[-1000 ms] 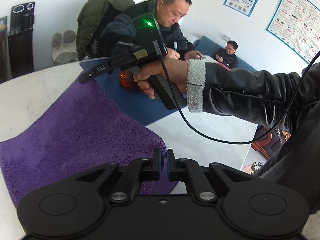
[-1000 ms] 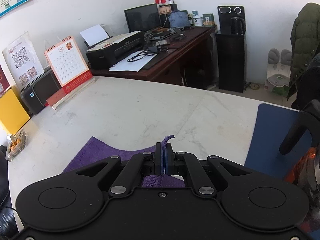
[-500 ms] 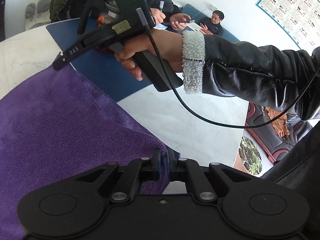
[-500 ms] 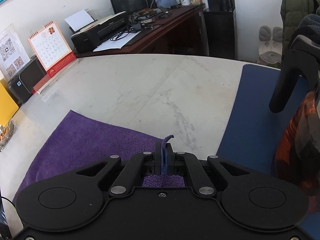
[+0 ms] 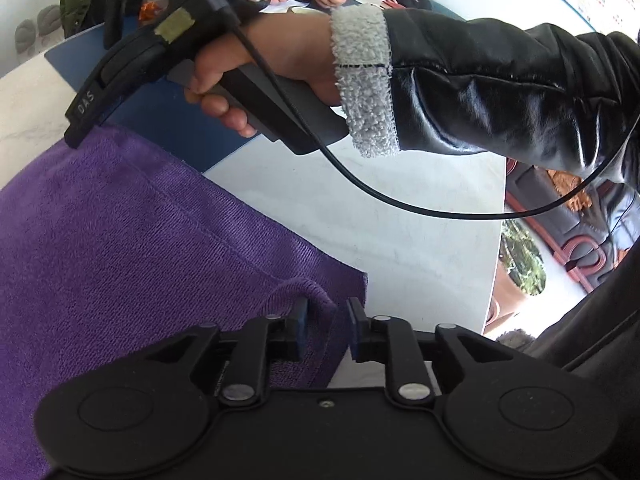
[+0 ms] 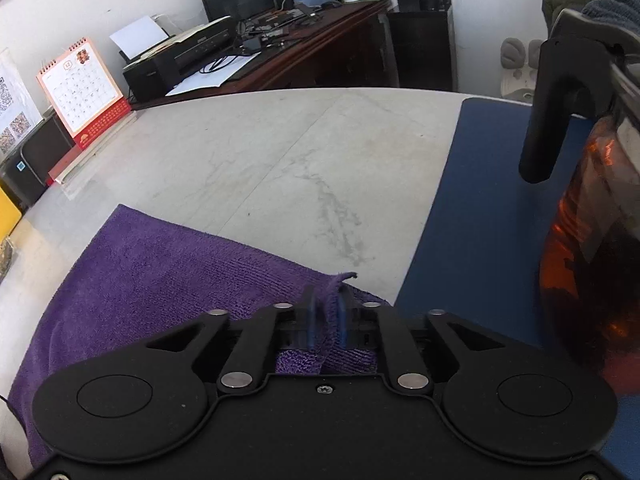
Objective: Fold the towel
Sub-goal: 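Open the right gripper to release the corner and raise it away, then move both open grippers over the folded purple towel, then lower the right gripper to the towel edge and close on it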
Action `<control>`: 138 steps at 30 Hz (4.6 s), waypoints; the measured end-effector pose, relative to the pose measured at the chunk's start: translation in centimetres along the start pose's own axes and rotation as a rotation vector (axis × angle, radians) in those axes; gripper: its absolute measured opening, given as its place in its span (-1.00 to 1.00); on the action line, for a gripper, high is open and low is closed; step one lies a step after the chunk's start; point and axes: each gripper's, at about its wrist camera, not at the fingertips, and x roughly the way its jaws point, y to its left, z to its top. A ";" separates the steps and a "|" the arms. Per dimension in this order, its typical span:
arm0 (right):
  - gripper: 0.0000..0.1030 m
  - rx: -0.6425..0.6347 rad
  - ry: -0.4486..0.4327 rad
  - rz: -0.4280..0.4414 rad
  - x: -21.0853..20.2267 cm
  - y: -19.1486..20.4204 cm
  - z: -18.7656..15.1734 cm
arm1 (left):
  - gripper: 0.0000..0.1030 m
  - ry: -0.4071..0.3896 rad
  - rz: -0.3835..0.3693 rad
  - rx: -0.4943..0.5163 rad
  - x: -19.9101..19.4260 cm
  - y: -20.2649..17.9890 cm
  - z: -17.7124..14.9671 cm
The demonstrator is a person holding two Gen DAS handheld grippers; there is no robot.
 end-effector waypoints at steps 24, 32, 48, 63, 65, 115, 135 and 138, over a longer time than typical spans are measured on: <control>-0.03 0.152 -0.173 -0.187 -13.5 2.6 -6.8 | -0.35 -0.083 0.215 0.038 -5.0 -3.3 -4.0; 0.01 0.229 -0.141 -0.175 -13.5 6.3 -9.8 | -0.11 -0.085 0.507 -0.089 -9.0 1.2 -7.3; 0.01 -0.081 0.089 -0.175 -5.6 16.8 -8.7 | 0.19 -0.063 0.658 -0.285 -9.9 10.3 -12.8; 0.14 -0.098 0.202 -0.210 -2.6 21.8 -7.5 | 0.20 -0.114 0.617 -0.350 -13.4 12.9 -16.6; 0.14 -0.110 0.205 -0.195 -1.9 23.3 -7.2 | 0.20 -0.113 0.630 -0.366 -13.6 13.2 -16.6; 0.28 0.221 -0.052 0.044 -2.2 15.6 -3.7 | 0.19 -0.041 0.828 -0.456 -13.4 11.1 -8.2; 0.06 0.139 -0.015 0.253 5.7 15.0 2.5 | 0.19 -0.010 0.715 -0.444 -10.5 12.7 -6.6; 0.02 0.152 0.018 0.255 6.9 14.8 2.7 | 0.19 -0.026 0.690 -0.415 -10.1 12.7 -5.8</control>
